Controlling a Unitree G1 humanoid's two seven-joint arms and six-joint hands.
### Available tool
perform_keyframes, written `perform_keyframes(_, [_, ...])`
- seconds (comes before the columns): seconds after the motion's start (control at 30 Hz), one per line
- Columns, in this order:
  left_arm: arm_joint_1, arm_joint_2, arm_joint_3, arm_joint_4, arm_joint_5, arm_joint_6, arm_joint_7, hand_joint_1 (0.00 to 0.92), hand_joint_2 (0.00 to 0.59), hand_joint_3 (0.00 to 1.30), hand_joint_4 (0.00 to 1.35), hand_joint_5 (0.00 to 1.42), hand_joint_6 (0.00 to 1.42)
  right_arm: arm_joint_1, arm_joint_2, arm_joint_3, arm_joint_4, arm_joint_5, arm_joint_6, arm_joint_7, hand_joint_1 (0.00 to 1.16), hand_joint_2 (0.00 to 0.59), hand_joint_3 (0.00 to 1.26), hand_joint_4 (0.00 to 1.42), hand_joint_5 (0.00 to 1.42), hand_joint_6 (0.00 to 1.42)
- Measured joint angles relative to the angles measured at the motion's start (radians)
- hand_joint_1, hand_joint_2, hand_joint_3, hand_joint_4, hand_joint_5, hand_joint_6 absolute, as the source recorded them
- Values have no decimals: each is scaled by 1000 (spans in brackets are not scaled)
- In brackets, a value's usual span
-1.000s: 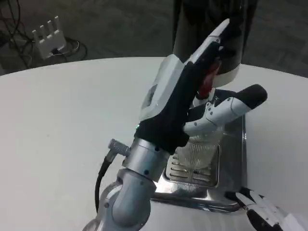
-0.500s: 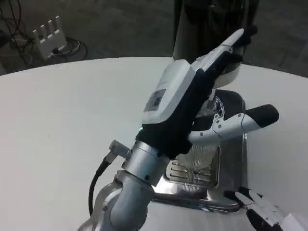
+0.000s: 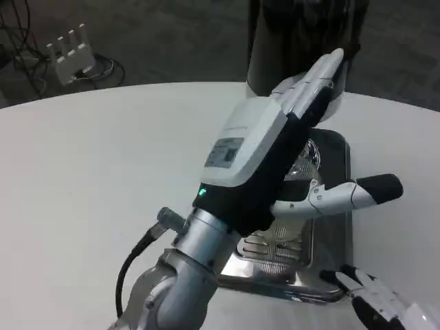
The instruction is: Grasp the cup under the faucet to collect the drink, then remove the cup.
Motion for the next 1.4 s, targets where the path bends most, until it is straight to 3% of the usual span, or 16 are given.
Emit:
perform_keyframes(0.23, [-4, 8, -11, -1, 23, 9, -1, 0, 71, 4, 0, 99, 72, -3, 0, 1, 0, 0, 0, -1, 451, 478, 115, 20, 0, 0])
perform_keyframes(0.5, [-8, 8, -13, 26, -52, -36, -25, 0, 74, 41, 35, 148, 120, -3, 0, 0, 0, 3, 0, -8, 451, 478, 115, 20, 0, 0])
perform_keyframes(1.0, [-9, 15, -10, 28, -66, -48, -78, 0, 70, 64, 64, 179, 144, -3, 1, 6, 2, 10, 0, -12, 453, 478, 114, 28, 0, 0])
perform_keyframes(1.1, [-6, 15, -8, 24, -66, -48, -78, 0, 68, 64, 65, 181, 145, -15, 8, 6, 28, 56, -13, -35, 553, 414, 114, 46, 0, 0])
perform_keyframes(1.17, [-3, 15, -7, 20, -66, -46, -78, 0, 67, 64, 65, 181, 145, -28, 10, 4, 64, 46, -45, -86, 685, 284, 114, 80, 22, 0])
perform_keyframes(1.2, [-1, 15, -5, 16, -66, -44, -78, 0, 67, 64, 65, 181, 146, -35, 12, 4, 85, 41, -67, -117, 729, 256, 123, 93, 35, 0])
perform_keyframes(1.4, [8, 13, -4, -2, -66, -27, -80, 0, 68, 64, 65, 182, 147, -123, 66, 19, 248, 91, -105, -233, 817, 206, 103, 91, 61, 53])
